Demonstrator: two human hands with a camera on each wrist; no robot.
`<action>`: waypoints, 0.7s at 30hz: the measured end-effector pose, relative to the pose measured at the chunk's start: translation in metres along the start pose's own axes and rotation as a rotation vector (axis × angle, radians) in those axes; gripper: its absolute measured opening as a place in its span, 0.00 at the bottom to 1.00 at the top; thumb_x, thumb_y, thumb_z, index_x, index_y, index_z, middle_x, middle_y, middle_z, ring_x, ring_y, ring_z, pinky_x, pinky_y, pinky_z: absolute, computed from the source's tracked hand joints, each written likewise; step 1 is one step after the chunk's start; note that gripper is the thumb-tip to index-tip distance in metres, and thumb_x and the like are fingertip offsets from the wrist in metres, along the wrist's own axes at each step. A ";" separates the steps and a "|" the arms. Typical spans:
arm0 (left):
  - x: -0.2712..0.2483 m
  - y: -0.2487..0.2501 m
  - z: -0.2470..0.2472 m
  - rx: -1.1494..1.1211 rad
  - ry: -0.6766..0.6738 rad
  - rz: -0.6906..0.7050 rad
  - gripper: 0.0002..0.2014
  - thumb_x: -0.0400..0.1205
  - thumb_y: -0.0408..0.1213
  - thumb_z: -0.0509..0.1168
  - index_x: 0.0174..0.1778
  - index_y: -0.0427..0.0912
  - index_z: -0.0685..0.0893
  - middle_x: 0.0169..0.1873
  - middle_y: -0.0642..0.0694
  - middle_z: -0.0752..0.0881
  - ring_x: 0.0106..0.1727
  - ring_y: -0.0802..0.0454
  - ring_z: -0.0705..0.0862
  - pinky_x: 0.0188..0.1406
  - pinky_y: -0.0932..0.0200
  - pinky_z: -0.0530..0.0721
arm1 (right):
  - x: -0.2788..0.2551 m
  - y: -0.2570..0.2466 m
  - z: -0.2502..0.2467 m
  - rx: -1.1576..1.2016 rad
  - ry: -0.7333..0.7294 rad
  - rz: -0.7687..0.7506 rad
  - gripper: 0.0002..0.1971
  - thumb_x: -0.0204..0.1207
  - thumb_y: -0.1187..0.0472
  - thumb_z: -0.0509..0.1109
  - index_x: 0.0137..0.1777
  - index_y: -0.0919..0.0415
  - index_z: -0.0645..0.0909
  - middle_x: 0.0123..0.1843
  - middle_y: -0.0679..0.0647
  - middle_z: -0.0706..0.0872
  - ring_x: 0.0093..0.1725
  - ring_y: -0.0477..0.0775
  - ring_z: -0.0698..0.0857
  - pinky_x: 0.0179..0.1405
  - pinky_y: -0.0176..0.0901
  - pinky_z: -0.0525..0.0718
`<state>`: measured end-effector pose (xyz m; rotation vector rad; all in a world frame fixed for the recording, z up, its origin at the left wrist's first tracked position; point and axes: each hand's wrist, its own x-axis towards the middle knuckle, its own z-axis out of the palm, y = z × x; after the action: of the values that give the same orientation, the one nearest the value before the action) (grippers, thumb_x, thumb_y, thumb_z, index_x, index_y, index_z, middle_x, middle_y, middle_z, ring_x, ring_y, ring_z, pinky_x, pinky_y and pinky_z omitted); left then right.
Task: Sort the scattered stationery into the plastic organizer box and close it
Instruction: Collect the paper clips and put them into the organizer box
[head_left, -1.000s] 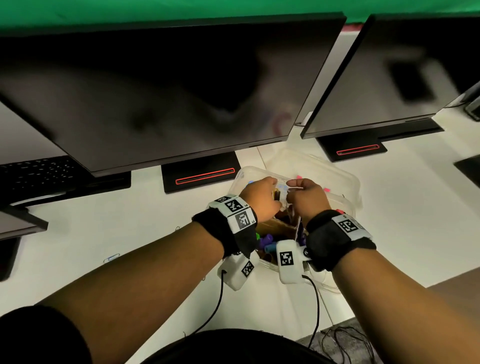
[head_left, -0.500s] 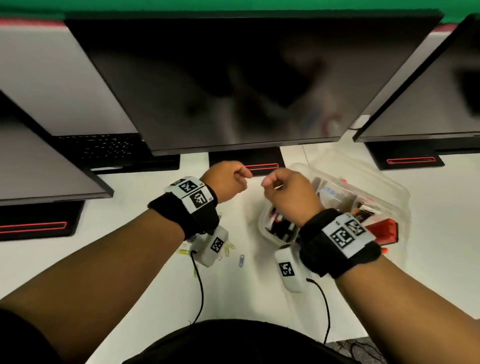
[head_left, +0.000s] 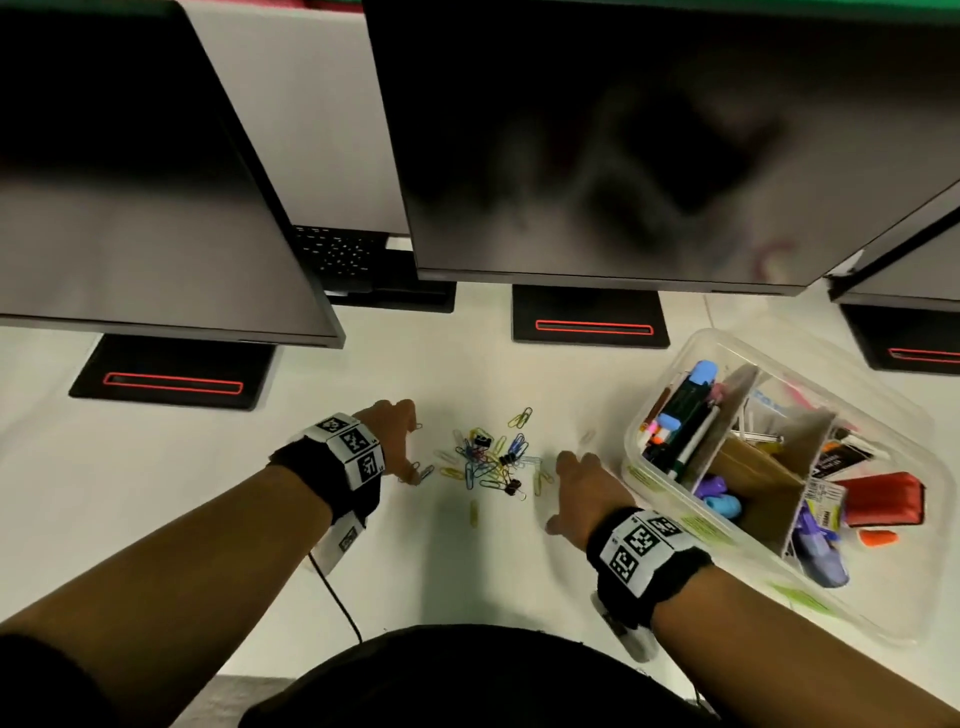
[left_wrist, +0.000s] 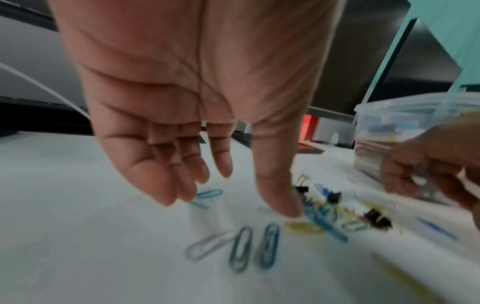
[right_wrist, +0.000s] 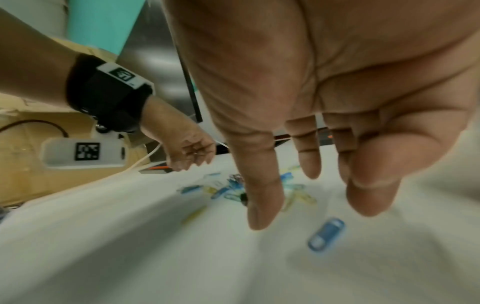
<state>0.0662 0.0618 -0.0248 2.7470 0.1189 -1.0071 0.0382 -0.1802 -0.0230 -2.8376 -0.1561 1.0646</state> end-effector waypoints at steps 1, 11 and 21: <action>-0.001 -0.005 0.003 0.008 -0.001 -0.020 0.42 0.62 0.50 0.81 0.67 0.42 0.68 0.63 0.39 0.75 0.61 0.40 0.80 0.57 0.49 0.78 | 0.001 0.003 0.002 0.026 -0.006 0.052 0.44 0.67 0.52 0.79 0.77 0.61 0.57 0.72 0.63 0.67 0.68 0.63 0.77 0.66 0.52 0.79; 0.008 -0.015 0.020 -0.152 0.057 -0.056 0.48 0.55 0.45 0.85 0.66 0.41 0.63 0.61 0.37 0.74 0.59 0.38 0.81 0.59 0.44 0.82 | 0.014 -0.010 0.025 0.341 0.030 0.044 0.50 0.57 0.54 0.86 0.75 0.58 0.58 0.69 0.62 0.68 0.66 0.63 0.78 0.65 0.49 0.79; 0.019 0.032 0.041 -0.297 0.056 0.147 0.45 0.60 0.40 0.83 0.69 0.41 0.67 0.63 0.38 0.74 0.63 0.40 0.79 0.62 0.52 0.78 | 0.038 -0.034 0.013 0.480 0.133 -0.081 0.40 0.61 0.57 0.83 0.71 0.59 0.66 0.65 0.61 0.75 0.61 0.58 0.79 0.55 0.34 0.72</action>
<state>0.0597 0.0209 -0.0622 2.4736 0.0674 -0.8028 0.0560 -0.1408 -0.0528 -2.4335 -0.0008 0.7676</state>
